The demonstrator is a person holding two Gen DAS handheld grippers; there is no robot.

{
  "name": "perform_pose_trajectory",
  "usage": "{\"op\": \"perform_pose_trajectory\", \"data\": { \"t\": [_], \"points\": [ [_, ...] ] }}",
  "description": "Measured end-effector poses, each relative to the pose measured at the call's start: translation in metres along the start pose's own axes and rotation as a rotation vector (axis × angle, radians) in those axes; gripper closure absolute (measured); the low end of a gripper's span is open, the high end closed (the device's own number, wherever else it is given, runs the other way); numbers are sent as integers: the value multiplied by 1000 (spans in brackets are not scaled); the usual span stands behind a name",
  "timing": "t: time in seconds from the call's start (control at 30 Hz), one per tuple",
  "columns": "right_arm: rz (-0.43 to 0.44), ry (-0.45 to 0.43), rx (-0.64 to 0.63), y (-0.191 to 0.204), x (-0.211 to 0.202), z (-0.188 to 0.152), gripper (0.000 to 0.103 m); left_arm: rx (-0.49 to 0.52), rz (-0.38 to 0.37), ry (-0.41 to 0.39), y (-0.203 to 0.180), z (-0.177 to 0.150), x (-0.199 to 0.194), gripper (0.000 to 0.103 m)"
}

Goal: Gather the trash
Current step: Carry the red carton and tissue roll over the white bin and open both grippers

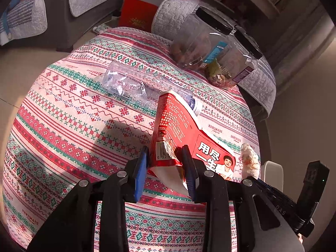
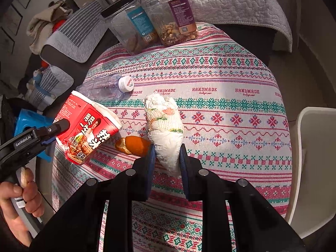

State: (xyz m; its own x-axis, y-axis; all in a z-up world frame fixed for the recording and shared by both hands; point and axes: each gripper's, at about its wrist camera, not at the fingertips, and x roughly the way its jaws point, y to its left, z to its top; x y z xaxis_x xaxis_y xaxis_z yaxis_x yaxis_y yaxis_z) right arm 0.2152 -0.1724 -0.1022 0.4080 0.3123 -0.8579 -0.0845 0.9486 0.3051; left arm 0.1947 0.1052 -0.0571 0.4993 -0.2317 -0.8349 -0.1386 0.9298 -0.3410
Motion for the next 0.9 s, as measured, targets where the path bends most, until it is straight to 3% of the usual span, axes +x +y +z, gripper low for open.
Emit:
{"op": "perform_pose_trajectory", "data": {
  "t": [0.27, 0.63, 0.9],
  "points": [
    [17, -44, 36, -14, -31, -7, 81, 22, -14, -41, -23, -7, -15, 71],
    [15, -200, 170, -85, -113, -9, 81, -34, -153, -147, -48, 3, -50, 71],
    [-1, -263, 320, -155, -154, -25, 81, 177, -205, -59, -146, -45, -18, 71]
  ]
}}
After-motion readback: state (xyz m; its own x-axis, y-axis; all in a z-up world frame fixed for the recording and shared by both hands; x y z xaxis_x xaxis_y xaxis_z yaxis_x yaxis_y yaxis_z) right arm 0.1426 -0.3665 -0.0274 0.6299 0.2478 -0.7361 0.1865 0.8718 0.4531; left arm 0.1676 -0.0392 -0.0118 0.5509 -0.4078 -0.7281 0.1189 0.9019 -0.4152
